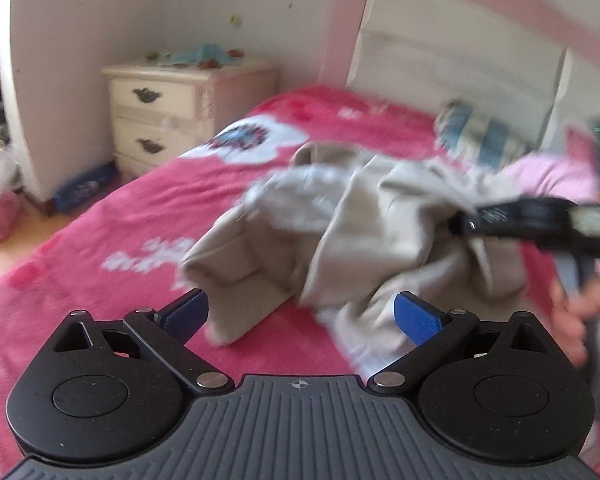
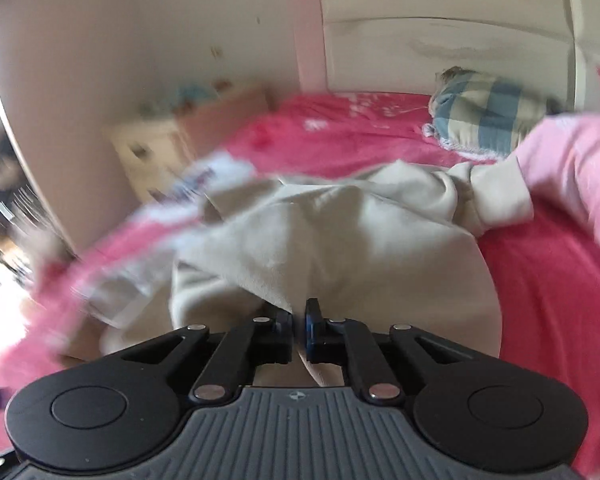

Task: Fold clothes

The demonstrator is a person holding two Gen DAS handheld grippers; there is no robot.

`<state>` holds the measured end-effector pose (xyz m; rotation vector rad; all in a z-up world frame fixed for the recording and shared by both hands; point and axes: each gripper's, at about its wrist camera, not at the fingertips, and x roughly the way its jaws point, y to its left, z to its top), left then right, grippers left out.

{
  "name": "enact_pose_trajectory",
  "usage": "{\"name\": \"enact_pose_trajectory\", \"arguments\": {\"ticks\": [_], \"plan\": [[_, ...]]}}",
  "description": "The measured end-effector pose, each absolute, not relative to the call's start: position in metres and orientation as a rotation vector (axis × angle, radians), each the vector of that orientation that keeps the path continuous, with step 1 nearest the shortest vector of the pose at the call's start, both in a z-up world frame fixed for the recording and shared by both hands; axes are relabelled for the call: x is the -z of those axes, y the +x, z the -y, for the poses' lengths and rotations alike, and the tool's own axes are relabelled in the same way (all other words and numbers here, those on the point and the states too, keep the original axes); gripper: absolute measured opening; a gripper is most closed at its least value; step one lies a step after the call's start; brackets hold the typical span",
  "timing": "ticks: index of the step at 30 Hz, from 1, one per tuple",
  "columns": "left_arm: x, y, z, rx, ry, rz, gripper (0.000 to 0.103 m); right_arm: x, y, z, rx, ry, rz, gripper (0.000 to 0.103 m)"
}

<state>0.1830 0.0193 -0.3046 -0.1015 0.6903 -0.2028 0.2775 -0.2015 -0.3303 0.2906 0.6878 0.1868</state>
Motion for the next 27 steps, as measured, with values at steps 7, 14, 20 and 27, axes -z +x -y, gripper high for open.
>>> {"name": "enact_pose_trajectory", "arguments": {"ticks": [7,14,20,27], "plan": [[0.317,0.197,0.021,0.412,0.027,-0.642,0.102,0.296,0.201,0.271,-0.421,0.661,-0.548,0.003],[0.327,0.17,0.054,0.501,0.155,-0.614,0.06,0.3,0.132,0.267,-0.573,0.774,-0.54,0.003],[0.307,0.109,0.028,0.517,0.091,-0.604,0.017,0.286,0.082,0.243,-0.72,0.656,-0.509,0.003],[0.277,0.026,-0.029,0.467,-0.091,-0.578,0.011,0.276,0.028,0.218,-0.922,0.678,-0.506,0.003]]}}
